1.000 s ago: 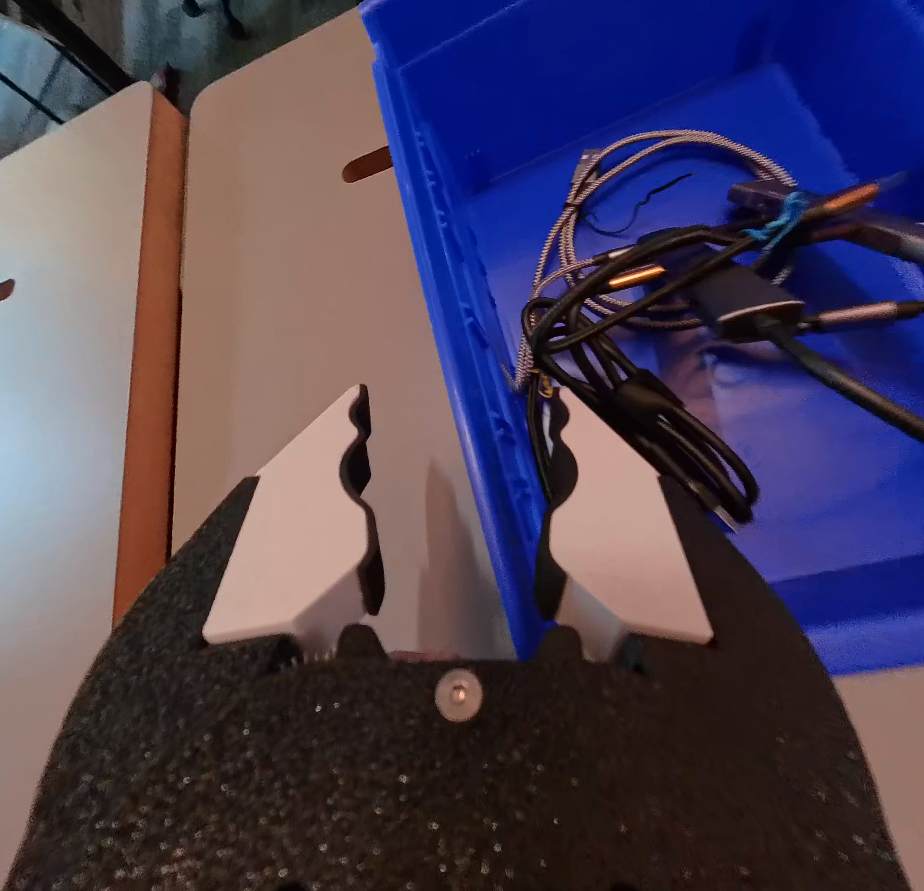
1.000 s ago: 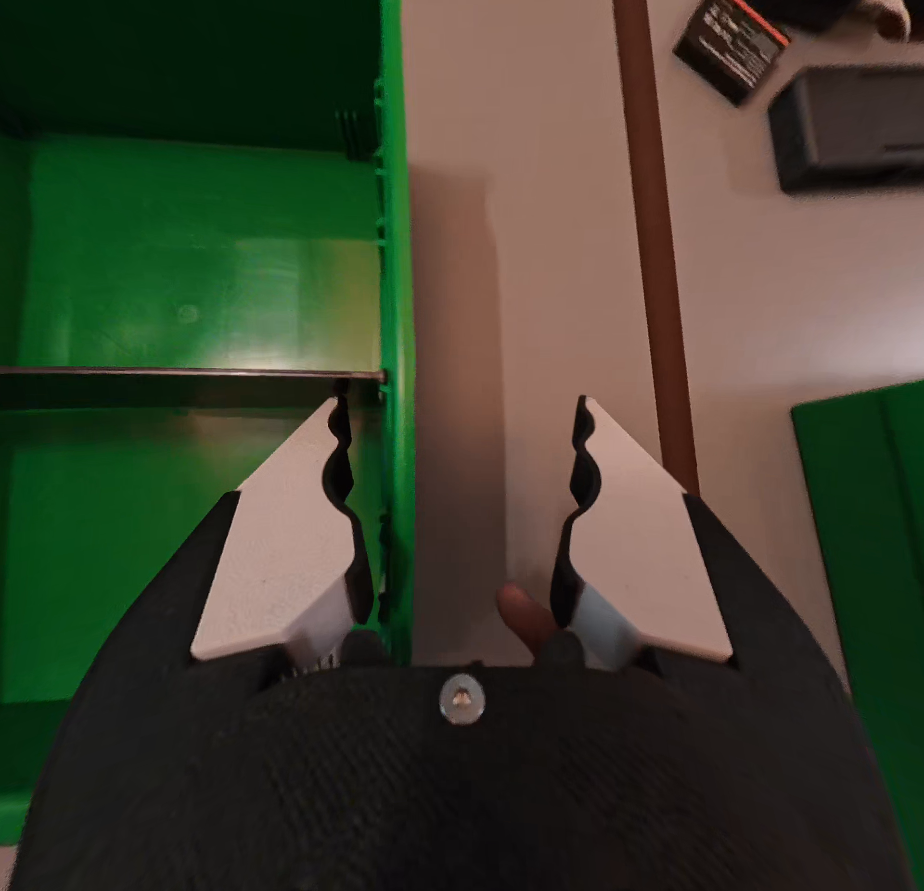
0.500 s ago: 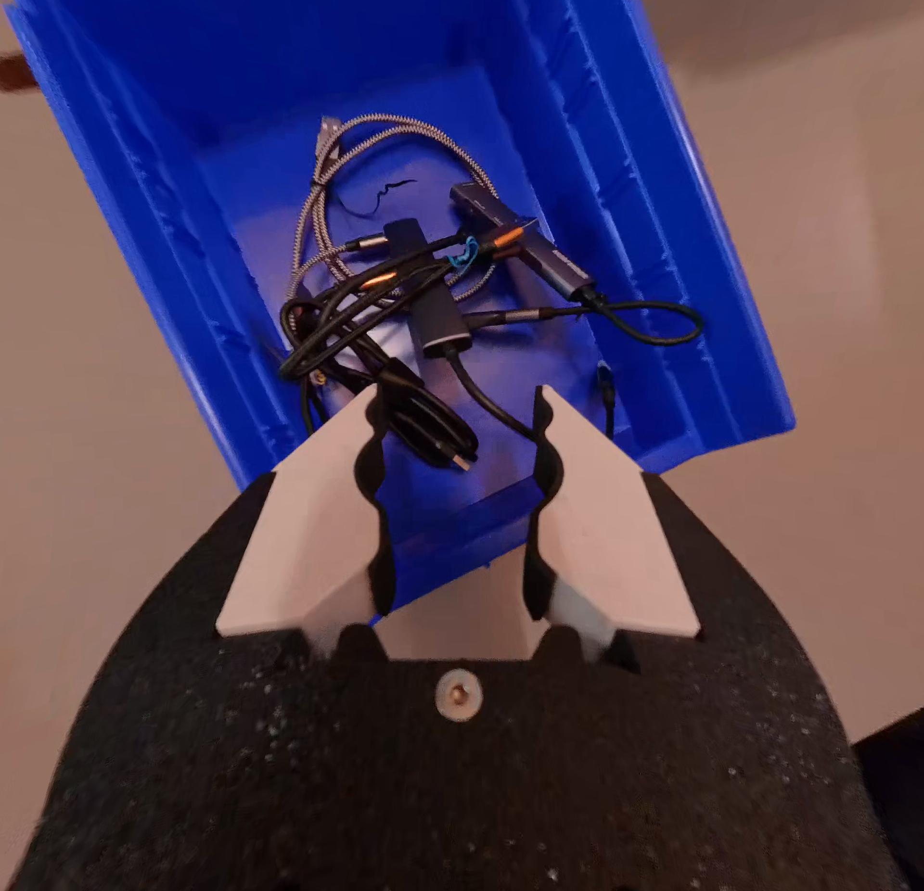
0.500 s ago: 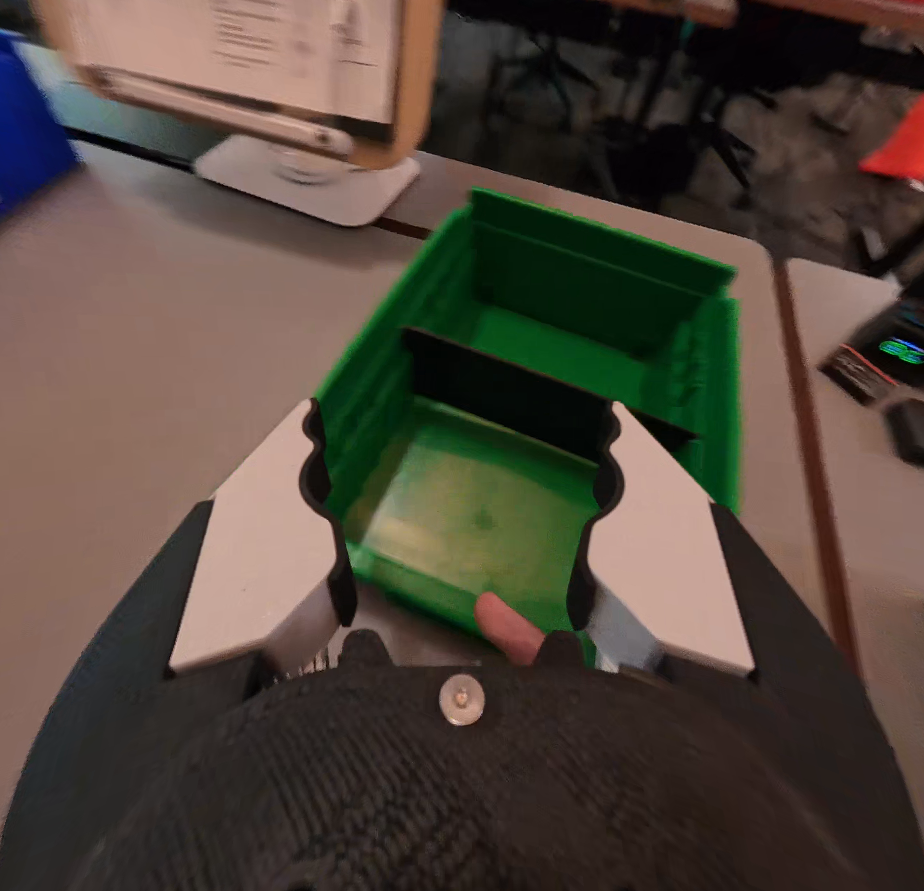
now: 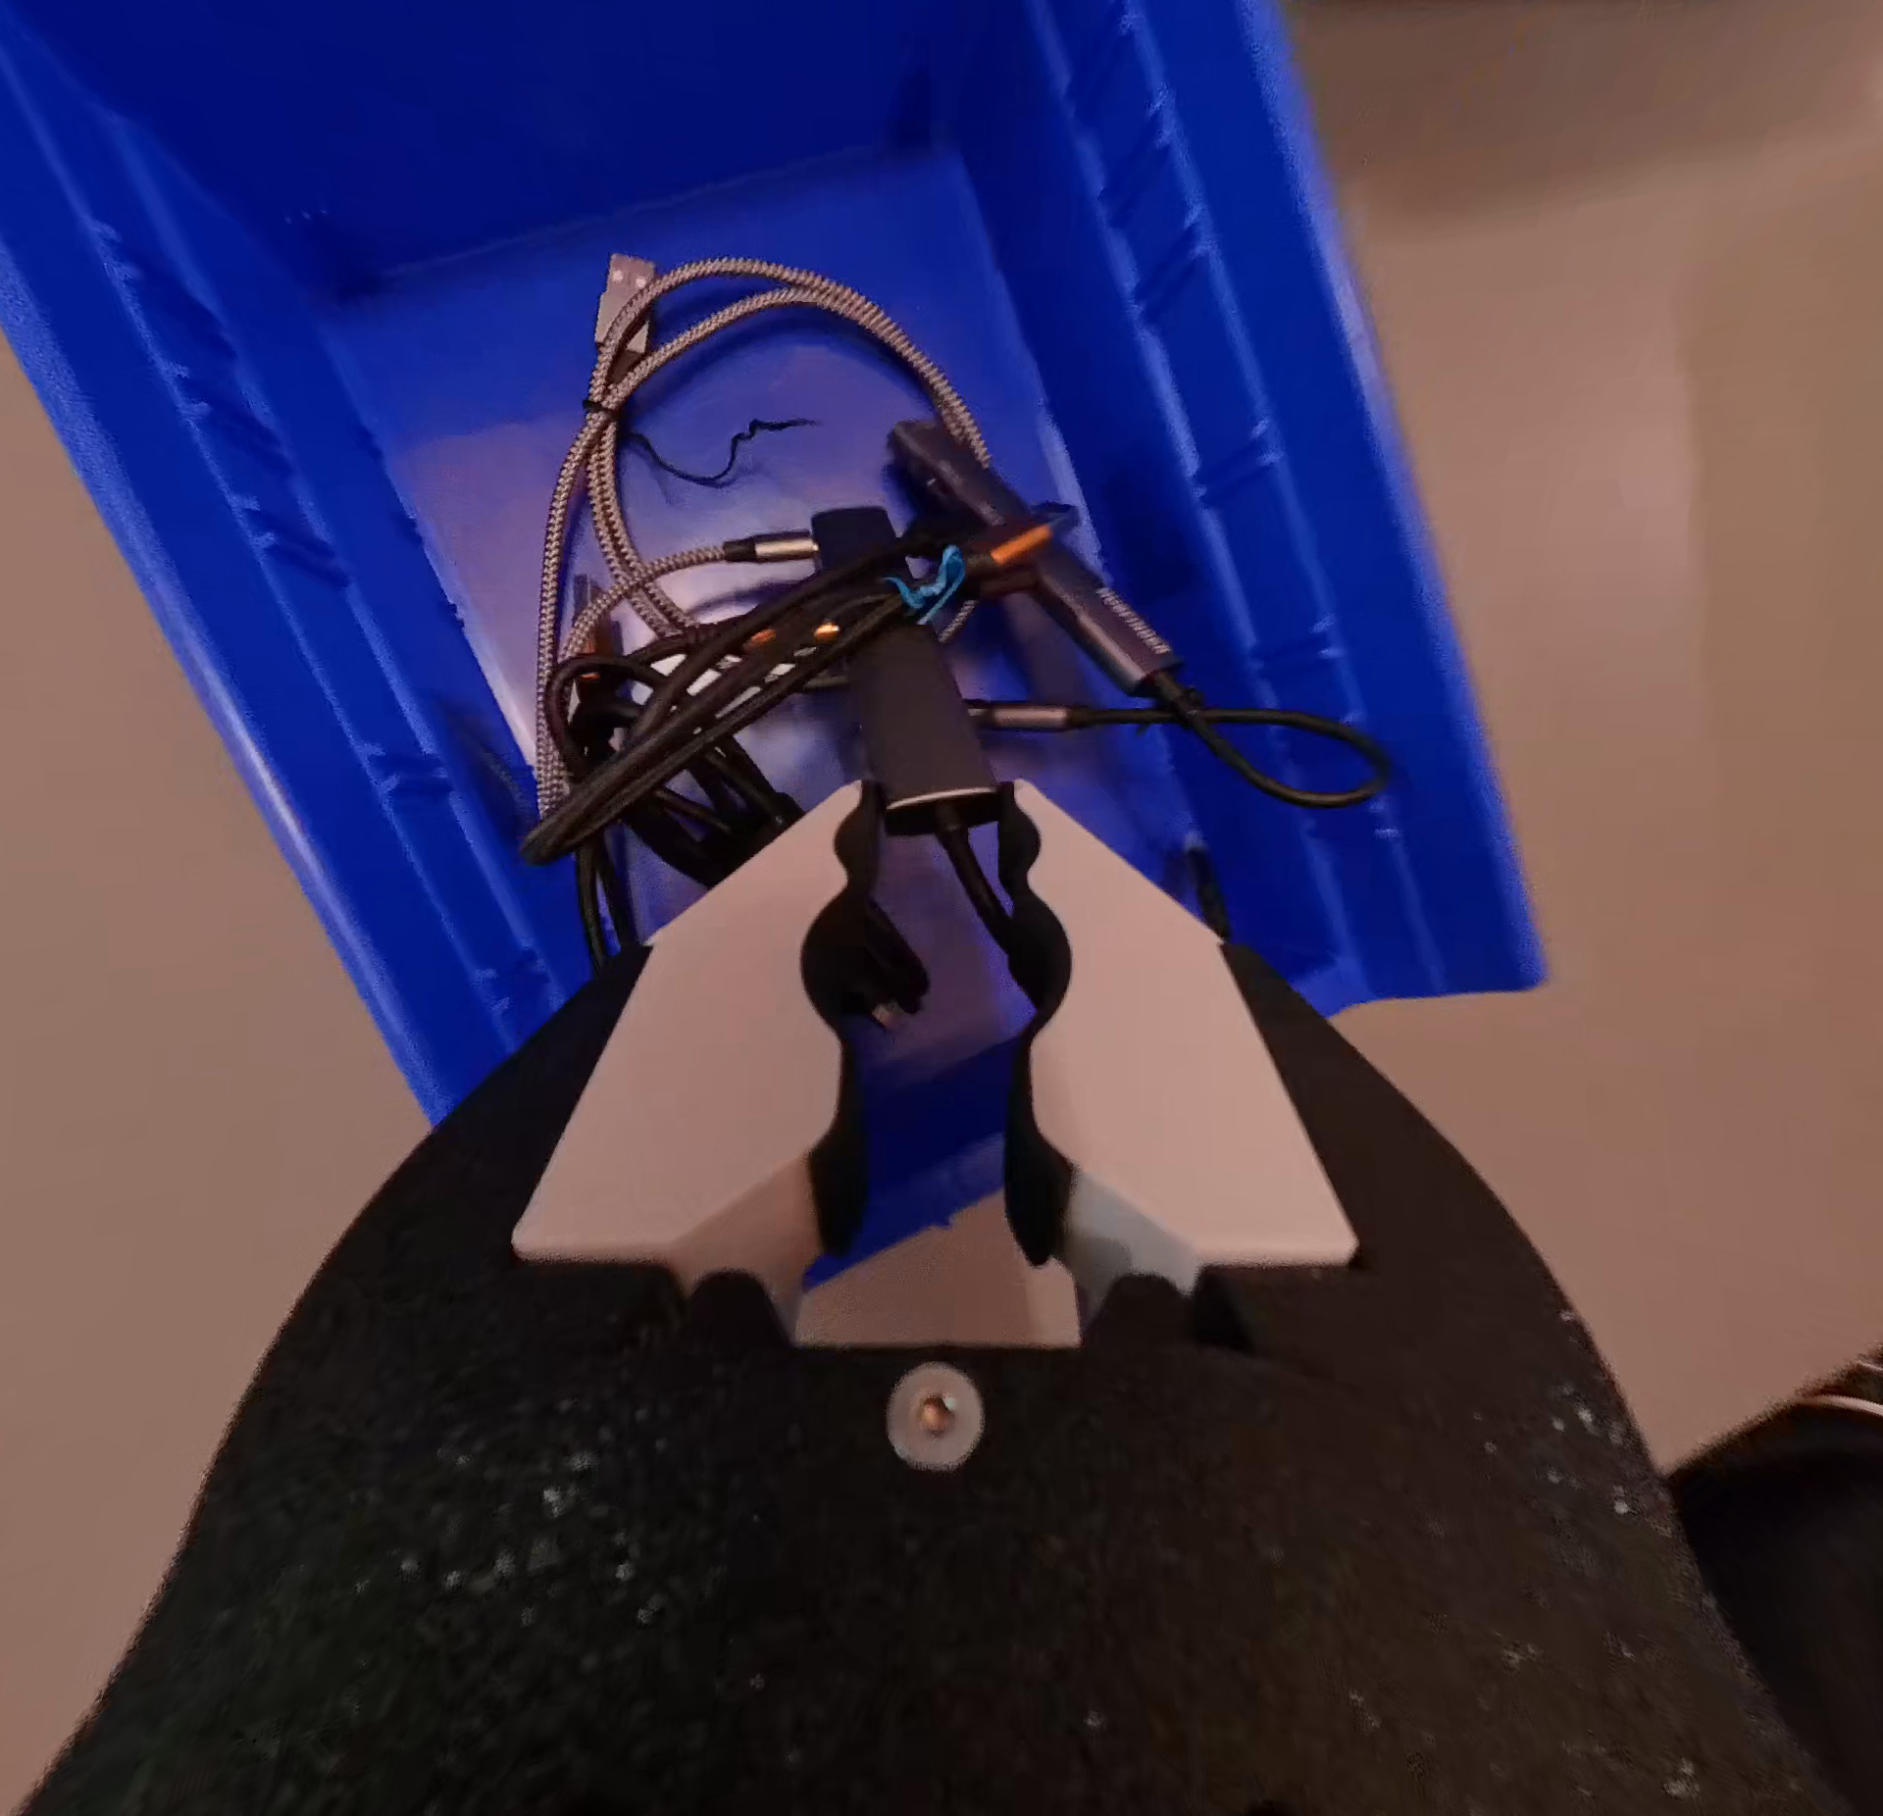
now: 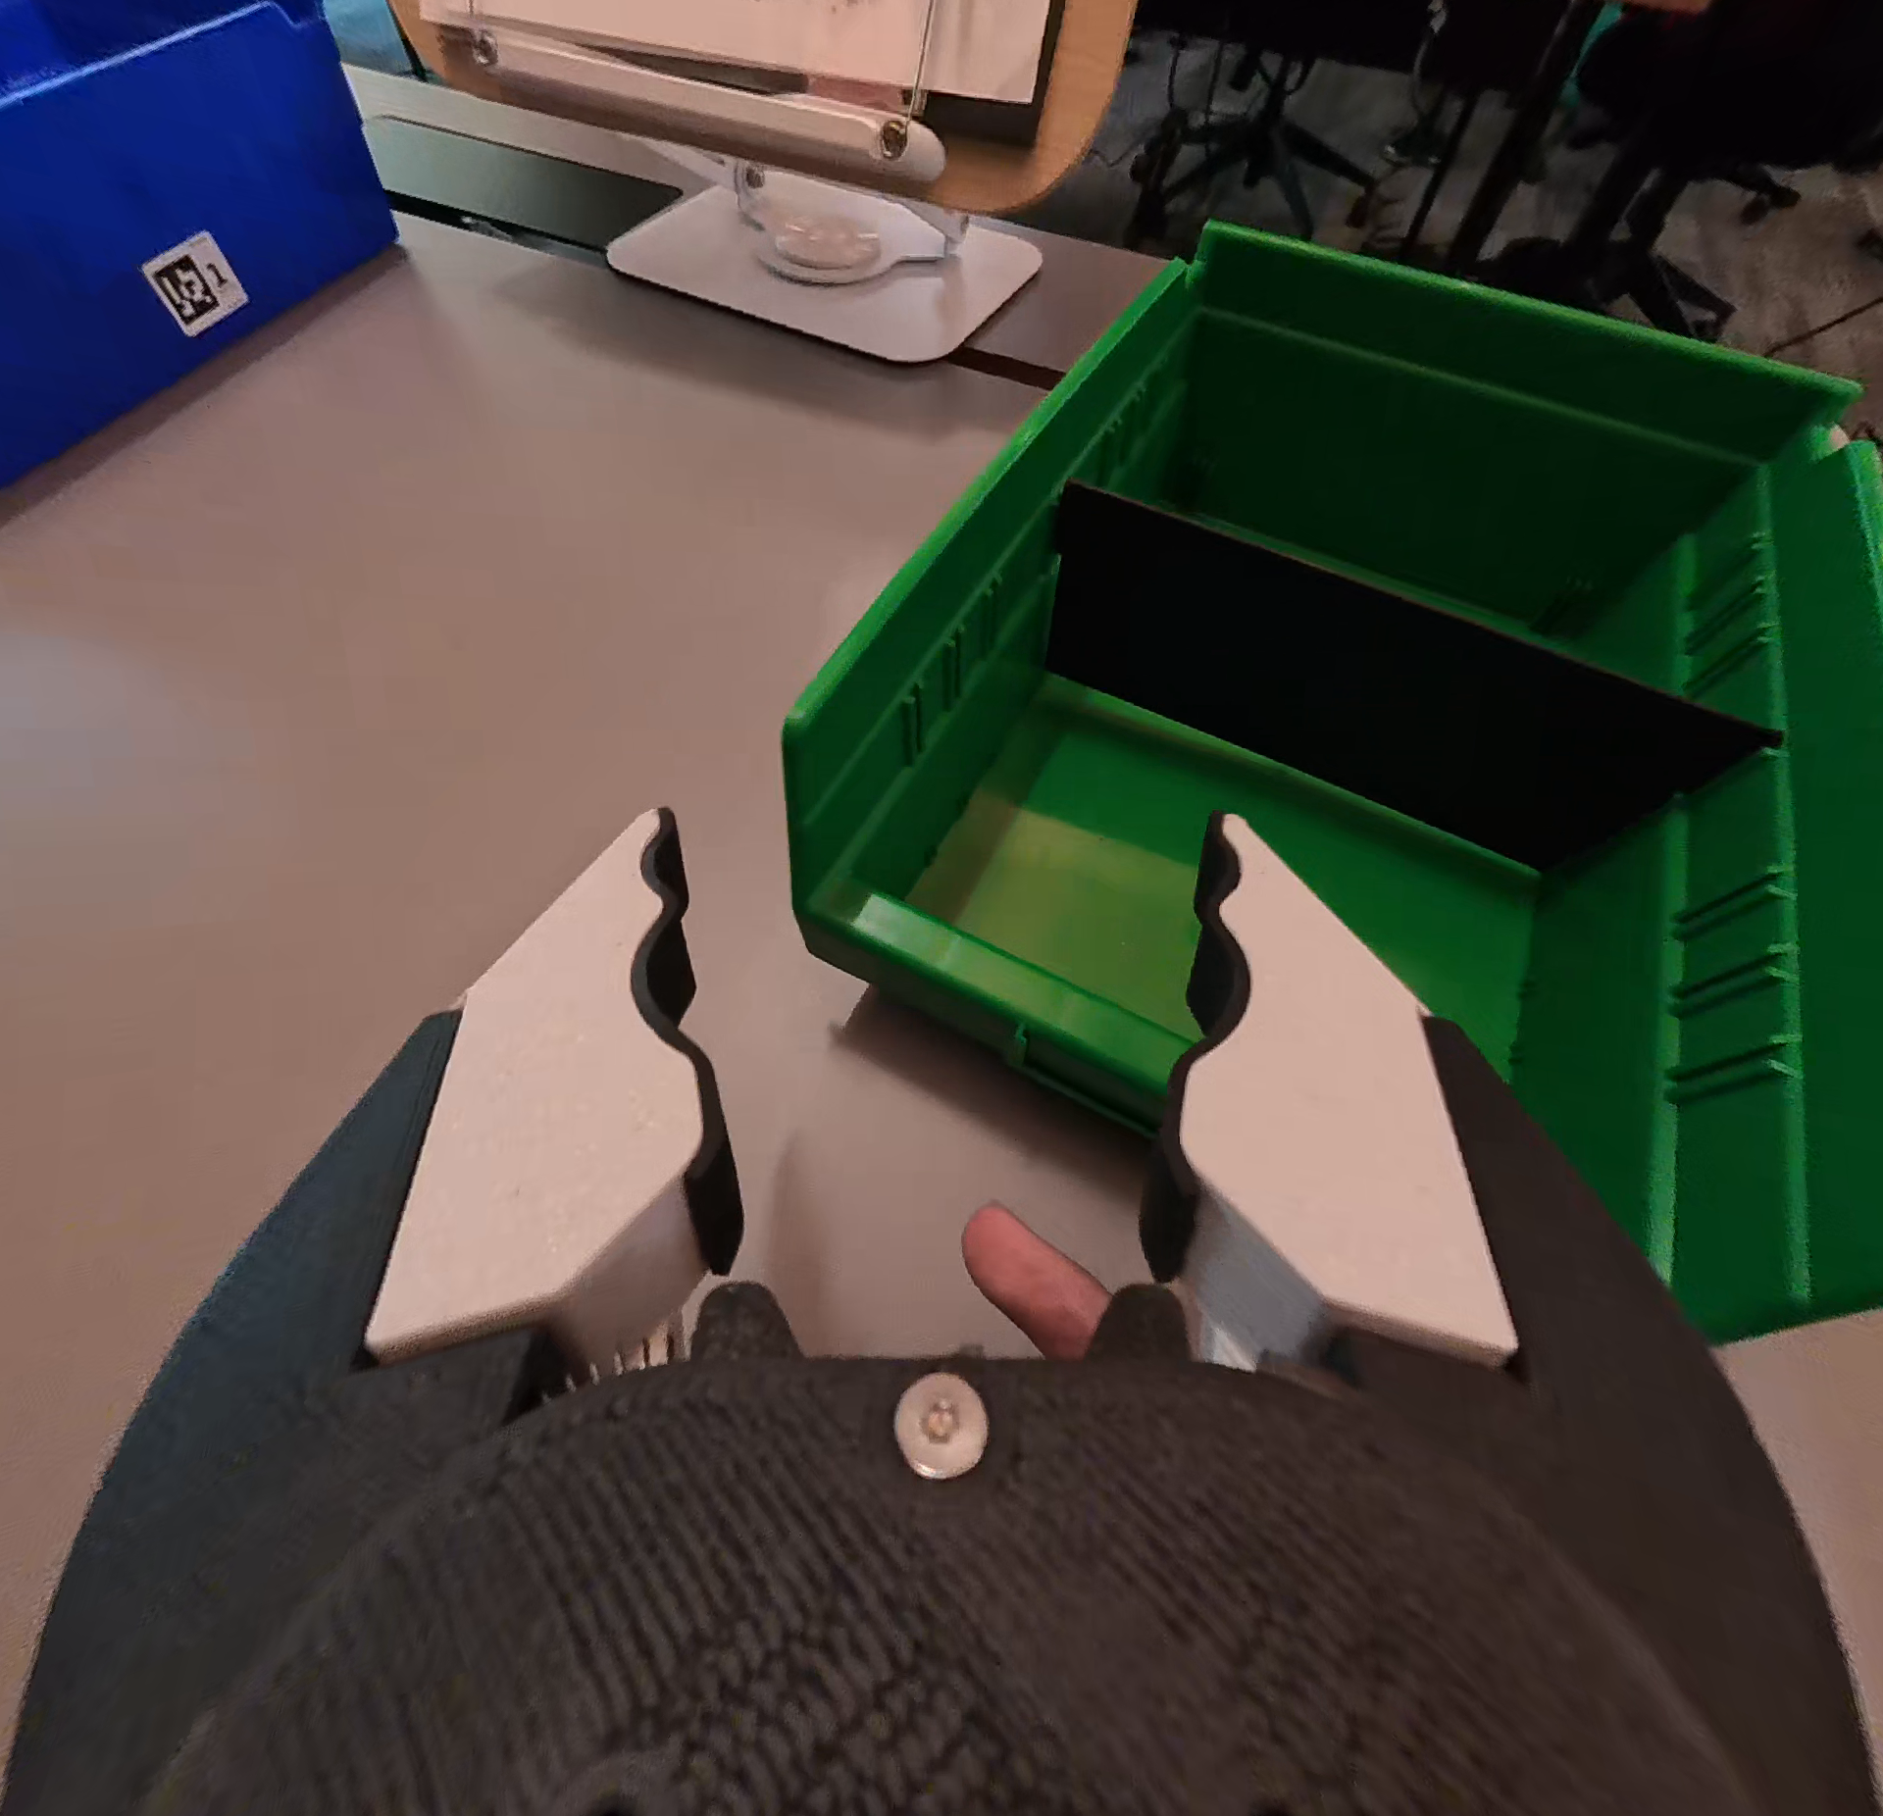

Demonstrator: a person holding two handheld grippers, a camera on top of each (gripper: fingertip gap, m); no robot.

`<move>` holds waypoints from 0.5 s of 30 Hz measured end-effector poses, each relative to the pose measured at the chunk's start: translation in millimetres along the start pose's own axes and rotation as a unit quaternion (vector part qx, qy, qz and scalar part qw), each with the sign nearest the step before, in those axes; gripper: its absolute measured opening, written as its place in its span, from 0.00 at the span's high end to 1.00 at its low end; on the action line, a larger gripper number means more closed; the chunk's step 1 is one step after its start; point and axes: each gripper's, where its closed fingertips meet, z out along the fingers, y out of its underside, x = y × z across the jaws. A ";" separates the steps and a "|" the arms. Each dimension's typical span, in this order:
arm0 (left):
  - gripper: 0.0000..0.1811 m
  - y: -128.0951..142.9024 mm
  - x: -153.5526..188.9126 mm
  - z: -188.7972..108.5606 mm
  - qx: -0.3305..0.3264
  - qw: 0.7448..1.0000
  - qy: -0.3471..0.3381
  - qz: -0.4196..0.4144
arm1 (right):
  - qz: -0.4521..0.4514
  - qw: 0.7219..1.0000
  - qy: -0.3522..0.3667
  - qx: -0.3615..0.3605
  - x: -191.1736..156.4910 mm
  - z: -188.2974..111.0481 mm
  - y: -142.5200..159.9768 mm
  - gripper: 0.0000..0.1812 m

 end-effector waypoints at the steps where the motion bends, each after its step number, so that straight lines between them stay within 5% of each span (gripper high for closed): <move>1: 0.88 -4.0 2.6 -8.7 0.001 1.000 0.010 -0.010 | -0.002 1.000 -0.002 -0.004 -1.1 -0.2 0.5 0.45; 5: 0.89 -3.9 4.1 -42.8 -0.056 0.998 0.026 -0.008 | -0.002 1.000 -0.017 -0.007 -7.4 -1.5 1.3 0.45; 12: 0.89 43.3 25.7 -67.2 -0.256 0.956 0.055 0.135 | -0.009 0.999 -0.026 -0.016 -13.2 -1.0 4.0 0.45; 15: 0.89 45.4 45.1 -68.1 -0.245 0.951 0.125 0.145 | -0.015 0.999 -0.033 -0.022 -19.0 -0.5 5.5 0.45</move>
